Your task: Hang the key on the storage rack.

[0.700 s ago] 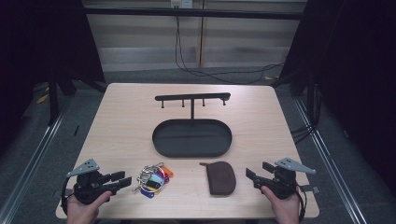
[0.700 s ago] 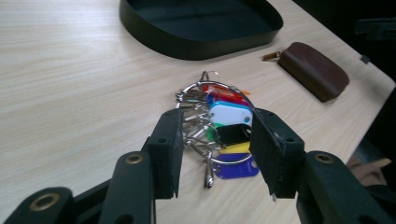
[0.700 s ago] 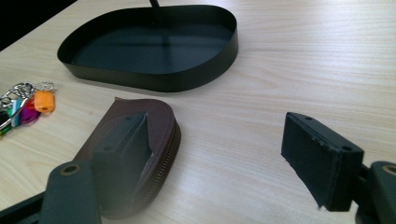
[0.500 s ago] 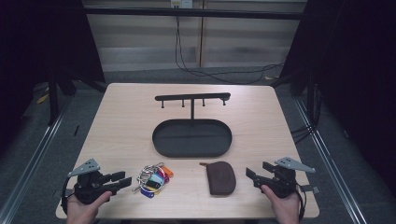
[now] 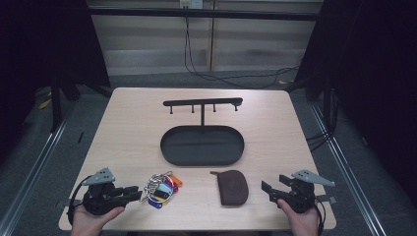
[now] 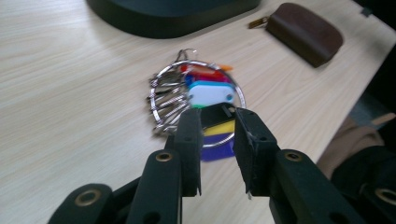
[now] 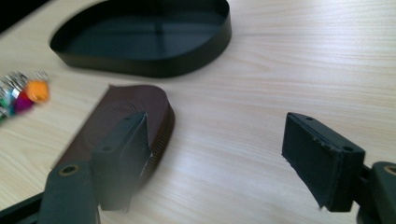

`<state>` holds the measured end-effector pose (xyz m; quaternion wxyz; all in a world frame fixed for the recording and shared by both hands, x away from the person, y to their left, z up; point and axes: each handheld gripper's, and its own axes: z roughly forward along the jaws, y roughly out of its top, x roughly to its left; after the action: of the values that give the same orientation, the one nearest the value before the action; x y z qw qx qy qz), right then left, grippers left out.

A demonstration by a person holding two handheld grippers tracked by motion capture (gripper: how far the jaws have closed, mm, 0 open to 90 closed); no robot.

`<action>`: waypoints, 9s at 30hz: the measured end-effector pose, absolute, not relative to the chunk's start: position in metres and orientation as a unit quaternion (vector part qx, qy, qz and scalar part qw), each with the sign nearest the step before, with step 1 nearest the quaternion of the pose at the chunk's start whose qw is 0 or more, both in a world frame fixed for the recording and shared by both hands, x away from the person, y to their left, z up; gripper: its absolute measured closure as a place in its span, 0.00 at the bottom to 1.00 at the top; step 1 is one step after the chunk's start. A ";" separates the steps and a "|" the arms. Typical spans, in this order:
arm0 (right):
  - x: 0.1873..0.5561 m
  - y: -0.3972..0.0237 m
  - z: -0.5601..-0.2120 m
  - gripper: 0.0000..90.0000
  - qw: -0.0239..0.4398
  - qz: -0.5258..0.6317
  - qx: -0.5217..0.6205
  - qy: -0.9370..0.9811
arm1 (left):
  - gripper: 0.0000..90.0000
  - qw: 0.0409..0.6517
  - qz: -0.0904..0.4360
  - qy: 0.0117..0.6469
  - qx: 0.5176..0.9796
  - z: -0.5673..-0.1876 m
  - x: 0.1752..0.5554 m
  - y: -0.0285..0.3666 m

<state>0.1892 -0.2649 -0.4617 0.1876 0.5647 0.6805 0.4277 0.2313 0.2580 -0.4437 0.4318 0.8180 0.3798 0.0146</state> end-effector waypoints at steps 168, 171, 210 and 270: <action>0.195 -0.260 -0.464 0.23 0.187 0.402 0.562 0.699 | 0.98 0.059 -0.019 0.309 0.949 -0.348 0.329 0.139; 0.195 -0.260 -0.465 0.23 0.187 0.402 0.561 0.699 | 0.98 0.061 -0.025 0.308 0.949 -0.345 0.330 0.141; 0.196 -0.259 -0.465 0.18 0.182 0.402 0.560 0.700 | 0.98 0.082 -0.021 0.310 0.947 -0.266 0.345 0.127; 0.195 -0.258 -0.466 0.18 0.172 0.404 0.558 0.705 | 0.98 0.057 -0.017 0.343 0.937 -0.264 0.448 0.099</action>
<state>0.1950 -0.2579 -0.4661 0.1724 0.5577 0.7046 0.4036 0.4483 0.0988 -0.2642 0.0568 0.9374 0.3432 -0.0173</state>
